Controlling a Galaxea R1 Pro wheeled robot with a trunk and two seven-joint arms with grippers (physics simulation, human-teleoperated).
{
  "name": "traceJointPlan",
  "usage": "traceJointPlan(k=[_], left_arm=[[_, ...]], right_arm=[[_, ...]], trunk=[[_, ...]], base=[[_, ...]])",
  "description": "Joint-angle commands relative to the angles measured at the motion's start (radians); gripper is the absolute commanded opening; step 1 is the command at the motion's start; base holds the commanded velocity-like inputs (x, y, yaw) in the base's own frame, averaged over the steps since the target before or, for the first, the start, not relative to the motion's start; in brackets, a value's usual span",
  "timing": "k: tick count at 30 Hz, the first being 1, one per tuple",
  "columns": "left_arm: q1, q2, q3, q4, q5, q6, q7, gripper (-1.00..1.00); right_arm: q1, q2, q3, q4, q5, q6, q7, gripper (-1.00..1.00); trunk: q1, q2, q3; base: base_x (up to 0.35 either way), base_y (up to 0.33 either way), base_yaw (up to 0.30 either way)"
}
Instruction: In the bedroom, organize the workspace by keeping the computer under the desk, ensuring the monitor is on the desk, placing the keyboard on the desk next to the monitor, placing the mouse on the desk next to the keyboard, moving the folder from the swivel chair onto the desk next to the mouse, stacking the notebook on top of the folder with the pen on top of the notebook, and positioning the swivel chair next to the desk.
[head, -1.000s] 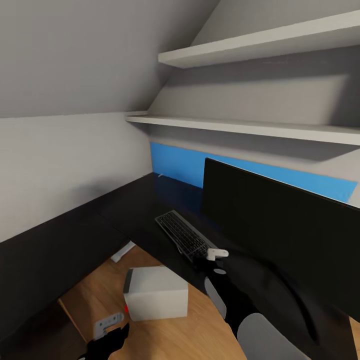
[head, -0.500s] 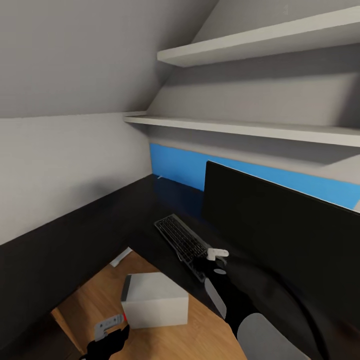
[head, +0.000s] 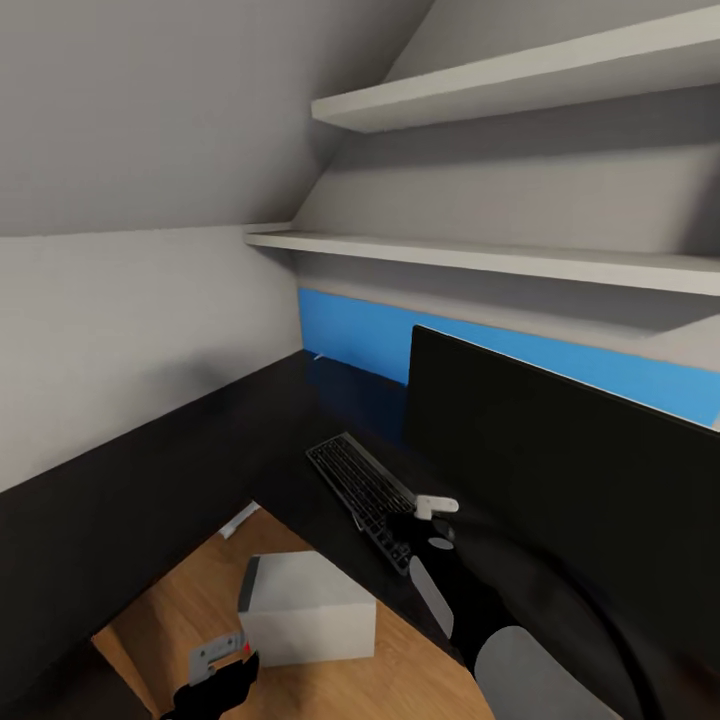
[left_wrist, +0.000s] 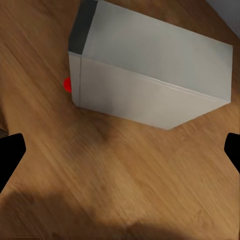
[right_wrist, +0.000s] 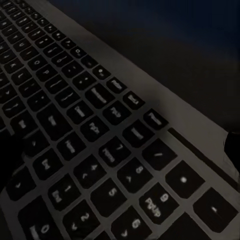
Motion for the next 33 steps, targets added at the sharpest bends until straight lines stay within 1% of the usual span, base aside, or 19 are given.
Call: traceJointPlan(k=[1, 3, 10, 14, 15, 19, 27, 29, 30, 32, 33], left_arm=[[0.0, 0.001, -0.004, 0.009, 0.01, 0.001, 0.009, 1.0], [0.0, -0.001, -0.005, 0.041, 0.009, 0.0, 0.007, 1.0], [0.001, -0.001, -0.005, 0.092, 0.009, 0.0, 0.006, 1.0], [0.001, -0.001, -0.006, 0.156, 0.006, -0.005, 0.005, 1.0], [0.0, -0.001, -0.005, 0.184, 0.005, -0.006, 0.005, 1.0], [0.0, 0.0, -0.006, 0.227, 0.0, -0.007, 0.004, 1.0], [0.001, -0.001, -0.005, 0.243, -0.001, -0.009, 0.004, 1.0], [0.0, -0.002, -0.005, 0.243, 0.0, -0.023, 0.006, 1.0], [0.0, -0.002, -0.005, 0.243, 0.0, -0.043, 0.006, 1.0], [0.0, -0.002, -0.005, 0.243, 0.0, -0.071, 0.006, 1.0], [0.0, -0.002, -0.005, 0.244, 0.0, -0.123, 0.007, 1.0]], right_arm=[[-0.001, -0.001, 0.006, -0.002, -0.007, -0.003, -0.009, 1.0], [-0.001, -0.001, 0.006, -0.002, -0.007, -0.014, -0.009, 1.0], [-0.001, -0.001, 0.007, -0.002, -0.009, -0.02, -0.009, 1.0], [-0.001, -0.001, 0.007, -0.002, -0.009, -0.021, -0.009, 1.0], [-0.001, -0.001, 0.007, -0.002, -0.009, -0.022, -0.009, 1.0], [-0.001, 0.0, 0.008, -0.002, -0.009, -0.022, -0.009, 1.0], [-0.001, 0.001, 0.008, -0.002, -0.008, -0.023, -0.009, 1.0], [-0.001, 0.001, 0.008, -0.002, -0.009, -0.023, -0.009, 1.0], [-0.001, 0.001, 0.008, -0.002, -0.009, -0.023, -0.009, 1.0], [-0.001, 0.0, 0.007, -0.002, -0.009, -0.023, -0.009, 1.0], [-0.001, 0.0, 0.007, -0.002, -0.009, -0.023, -0.009, 1.0]], trunk=[[0.0, -0.001, -0.001], [0.0, -0.001, -0.001], [0.0, -0.001, -0.001], [0.0, -0.001, -0.001], [0.0, -0.001, -0.001], [0.0, -0.001, -0.001], [0.0, -0.001, -0.001], [0.0, -0.001, -0.001], [0.0, -0.001, -0.001], [0.008, -0.015, -0.007], [0.012, -0.022, -0.011]], base=[[0.12, -0.002, 0.0], [0.199, -0.001, 0.0], [0.072, 0.0, 0.0], [0.097, 0.0, 0.0], [0.221, 0.0, 0.0], [0.131, 0.0, 0.0], [0.012, 0.0, 0.0], [0.001, 0.0, 0.0], [0.0, 0.0, 0.0], [0.0, 0.0, 0.0], [0.0, 0.0, 0.0]])
